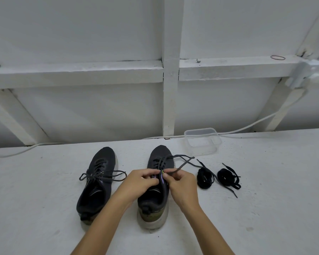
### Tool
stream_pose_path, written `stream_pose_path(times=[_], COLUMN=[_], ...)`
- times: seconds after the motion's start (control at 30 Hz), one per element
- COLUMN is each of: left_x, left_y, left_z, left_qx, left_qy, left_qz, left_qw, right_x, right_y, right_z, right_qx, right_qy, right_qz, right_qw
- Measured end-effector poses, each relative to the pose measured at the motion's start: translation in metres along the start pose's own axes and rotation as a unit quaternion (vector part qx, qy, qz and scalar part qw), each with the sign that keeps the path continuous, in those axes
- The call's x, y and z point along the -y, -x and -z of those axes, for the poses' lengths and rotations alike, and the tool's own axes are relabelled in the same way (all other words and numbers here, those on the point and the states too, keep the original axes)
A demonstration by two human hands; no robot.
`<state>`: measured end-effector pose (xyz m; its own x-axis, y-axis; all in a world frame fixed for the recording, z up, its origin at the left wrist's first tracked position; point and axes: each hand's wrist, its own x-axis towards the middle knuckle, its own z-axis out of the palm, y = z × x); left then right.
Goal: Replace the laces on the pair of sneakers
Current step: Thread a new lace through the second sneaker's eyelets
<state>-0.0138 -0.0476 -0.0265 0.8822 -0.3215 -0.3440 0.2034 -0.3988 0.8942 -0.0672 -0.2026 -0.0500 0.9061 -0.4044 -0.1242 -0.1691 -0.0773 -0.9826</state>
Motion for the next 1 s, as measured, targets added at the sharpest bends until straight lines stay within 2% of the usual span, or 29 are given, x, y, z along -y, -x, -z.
stream_pose_path(times=[0.13, 0.23, 0.4, 0.5, 0.6, 0.67, 0.77, 0.87, 1.0], left_x=[-0.001, -0.009, -0.014, -0.016, -0.019, -0.018, -0.019, -0.026, -0.038], left_y=[-0.001, -0.002, -0.004, -0.006, -0.007, -0.008, -0.004, 0.005, 0.016], left_z=[-0.004, -0.009, -0.021, -0.026, -0.025, -0.024, -0.018, -0.001, 0.032], left_qx=[-0.053, -0.07, -0.071, -0.051, -0.03, -0.032, -0.04, -0.01, -0.01], left_qy=[-0.159, -0.211, -0.187, -0.135, -0.039, -0.028, -0.008, 0.042, 0.078], left_qz=[-0.066, -0.096, -0.081, -0.038, 0.02, 0.028, 0.011, 0.002, -0.083], left_qw=[0.984, 0.97, 0.976, 0.989, 0.999, 0.999, 0.999, 0.999, 0.993], right_x=[-0.001, 0.003, 0.009, 0.012, 0.016, 0.018, 0.019, 0.02, 0.027], right_y=[0.002, 0.001, -0.008, -0.007, 0.002, 0.007, 0.011, 0.015, 0.014], right_z=[0.004, 0.008, 0.024, 0.033, 0.037, 0.038, 0.034, 0.03, 0.03], right_qx=[0.043, 0.096, 0.145, 0.165, 0.175, 0.169, 0.149, 0.123, 0.123], right_qy=[0.029, 0.034, -0.023, -0.052, 0.005, 0.064, 0.078, 0.091, 0.143], right_qz=[0.006, 0.016, -0.048, -0.068, -0.03, 0.004, 0.018, 0.002, -0.034], right_qw=[0.999, 0.995, 0.988, 0.983, 0.984, 0.983, 0.986, 0.988, 0.981])
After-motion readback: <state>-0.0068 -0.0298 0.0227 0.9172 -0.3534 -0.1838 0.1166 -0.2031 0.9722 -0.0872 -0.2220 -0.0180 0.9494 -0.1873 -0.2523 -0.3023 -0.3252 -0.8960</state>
